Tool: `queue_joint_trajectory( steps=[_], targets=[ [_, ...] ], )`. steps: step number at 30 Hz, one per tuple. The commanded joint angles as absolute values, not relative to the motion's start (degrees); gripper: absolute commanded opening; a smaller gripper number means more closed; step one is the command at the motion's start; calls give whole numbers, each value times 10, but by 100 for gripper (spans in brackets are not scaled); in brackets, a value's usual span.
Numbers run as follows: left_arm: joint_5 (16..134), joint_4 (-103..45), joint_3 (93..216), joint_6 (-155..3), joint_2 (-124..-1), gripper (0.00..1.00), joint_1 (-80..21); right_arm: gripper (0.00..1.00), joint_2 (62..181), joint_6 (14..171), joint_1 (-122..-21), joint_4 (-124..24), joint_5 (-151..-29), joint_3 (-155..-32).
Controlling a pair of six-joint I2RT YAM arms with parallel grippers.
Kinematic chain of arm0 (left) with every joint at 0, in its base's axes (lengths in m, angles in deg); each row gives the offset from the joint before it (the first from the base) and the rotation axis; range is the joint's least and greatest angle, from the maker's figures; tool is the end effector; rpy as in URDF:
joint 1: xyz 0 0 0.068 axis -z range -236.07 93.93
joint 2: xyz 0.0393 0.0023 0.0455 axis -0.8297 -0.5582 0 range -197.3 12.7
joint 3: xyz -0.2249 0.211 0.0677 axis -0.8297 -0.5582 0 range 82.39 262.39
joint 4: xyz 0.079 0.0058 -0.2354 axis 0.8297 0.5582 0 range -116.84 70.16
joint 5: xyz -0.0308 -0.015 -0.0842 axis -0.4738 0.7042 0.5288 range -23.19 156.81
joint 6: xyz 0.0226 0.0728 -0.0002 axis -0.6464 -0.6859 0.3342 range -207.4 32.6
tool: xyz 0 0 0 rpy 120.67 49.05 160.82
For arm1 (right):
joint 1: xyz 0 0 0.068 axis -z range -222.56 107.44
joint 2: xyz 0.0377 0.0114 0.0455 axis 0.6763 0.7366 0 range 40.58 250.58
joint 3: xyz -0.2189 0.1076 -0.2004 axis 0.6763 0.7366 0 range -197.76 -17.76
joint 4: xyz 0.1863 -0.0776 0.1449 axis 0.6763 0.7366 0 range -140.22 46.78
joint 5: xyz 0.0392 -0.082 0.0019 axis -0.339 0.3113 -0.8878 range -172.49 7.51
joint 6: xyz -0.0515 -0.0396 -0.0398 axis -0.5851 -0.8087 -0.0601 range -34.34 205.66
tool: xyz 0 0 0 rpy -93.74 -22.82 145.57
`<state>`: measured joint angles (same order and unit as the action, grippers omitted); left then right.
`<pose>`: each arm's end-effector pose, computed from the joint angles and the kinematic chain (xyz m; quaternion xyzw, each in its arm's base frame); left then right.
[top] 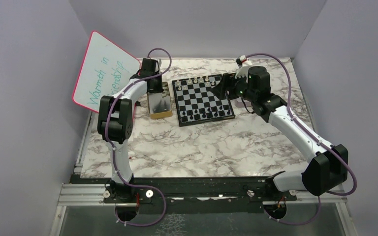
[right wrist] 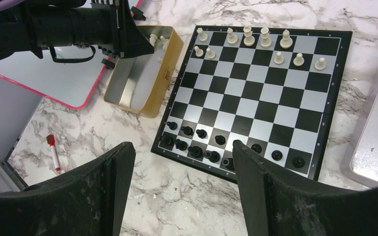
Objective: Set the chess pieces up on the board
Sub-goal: Pick up the chess piece from the storage box.
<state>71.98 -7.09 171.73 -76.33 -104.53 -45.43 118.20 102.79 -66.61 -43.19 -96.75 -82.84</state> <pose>0.4770 -0.0956 0.2303 0.0129 0.9315 -0.1093 0.3466 0.2869 0.1455 0.3771 -0.1204 0.8049 0.2961 0.5000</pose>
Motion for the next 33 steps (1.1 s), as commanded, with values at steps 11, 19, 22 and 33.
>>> queue_joint_trajectory(
  steps=[11,19,22,33],
  targets=[
    [691,-96,1704,-700,-1057,19,-438,77,1189,1031,-669,-453,-968,-823],
    [672,-104,1693,-691,-1063,18,-438,77,1187,1029,-669,-454,-970,-817],
    [672,-104,1694,-692,-1065,19,-438,77,1190,1030,-669,-455,-971,-818],
    [647,-104,1707,-706,-1076,25,-437,77,1201,1031,-669,-458,-978,-823]
  ],
)
